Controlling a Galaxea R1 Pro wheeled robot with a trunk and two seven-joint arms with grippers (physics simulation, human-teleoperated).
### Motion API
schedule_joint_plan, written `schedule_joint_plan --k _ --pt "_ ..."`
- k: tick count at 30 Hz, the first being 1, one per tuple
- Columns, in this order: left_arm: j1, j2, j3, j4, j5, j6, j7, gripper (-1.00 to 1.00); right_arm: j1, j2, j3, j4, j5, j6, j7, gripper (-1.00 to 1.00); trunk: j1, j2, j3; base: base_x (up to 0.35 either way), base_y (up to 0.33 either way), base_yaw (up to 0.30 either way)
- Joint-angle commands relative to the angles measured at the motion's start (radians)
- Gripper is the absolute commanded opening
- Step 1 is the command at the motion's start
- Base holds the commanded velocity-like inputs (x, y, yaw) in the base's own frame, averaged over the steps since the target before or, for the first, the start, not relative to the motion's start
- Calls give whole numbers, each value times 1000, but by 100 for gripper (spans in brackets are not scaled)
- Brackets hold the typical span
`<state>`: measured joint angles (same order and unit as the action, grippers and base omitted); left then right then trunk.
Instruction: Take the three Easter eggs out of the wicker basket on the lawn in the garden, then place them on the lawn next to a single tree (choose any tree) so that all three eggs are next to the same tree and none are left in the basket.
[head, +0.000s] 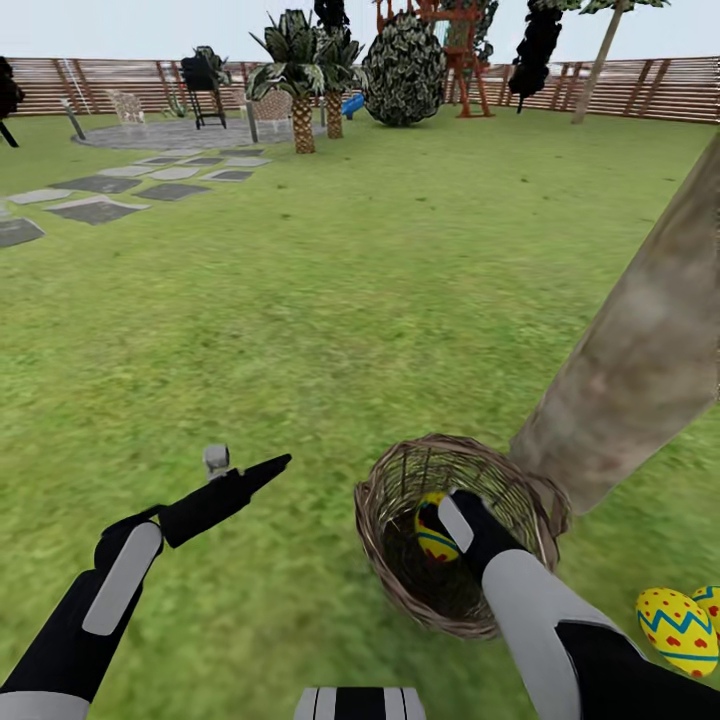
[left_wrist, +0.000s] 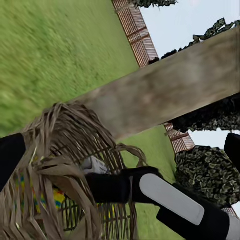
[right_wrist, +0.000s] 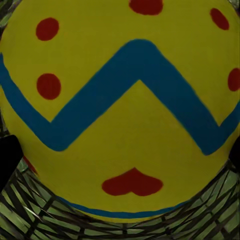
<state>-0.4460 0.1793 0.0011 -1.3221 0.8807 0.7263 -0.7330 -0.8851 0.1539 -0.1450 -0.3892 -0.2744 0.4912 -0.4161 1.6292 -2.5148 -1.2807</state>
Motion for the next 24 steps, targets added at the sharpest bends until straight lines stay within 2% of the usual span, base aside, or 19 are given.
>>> schedule_joint_plan --k 1,18,22,24 --pt "0 0 -2 -1 4 5 0 100 0 0 -1 -2 -12 1 -7 -100 -1 0 3 0 0 0" --pt "0 4 -2 -19 4 7 -3 100 0 -24 -2 -6 -11 7 -10 -100 -8 4 69 0 0 0" --pt "0 6 -2 -21 4 7 -5 100 0 -30 -2 -12 -8 80 -9 -100 -10 5 84 0 0 0" --pt "0 6 -1 -21 4 7 -5 100 0 -30 -2 -13 -10 88 -9 -100 -11 5 92 0 0 0"
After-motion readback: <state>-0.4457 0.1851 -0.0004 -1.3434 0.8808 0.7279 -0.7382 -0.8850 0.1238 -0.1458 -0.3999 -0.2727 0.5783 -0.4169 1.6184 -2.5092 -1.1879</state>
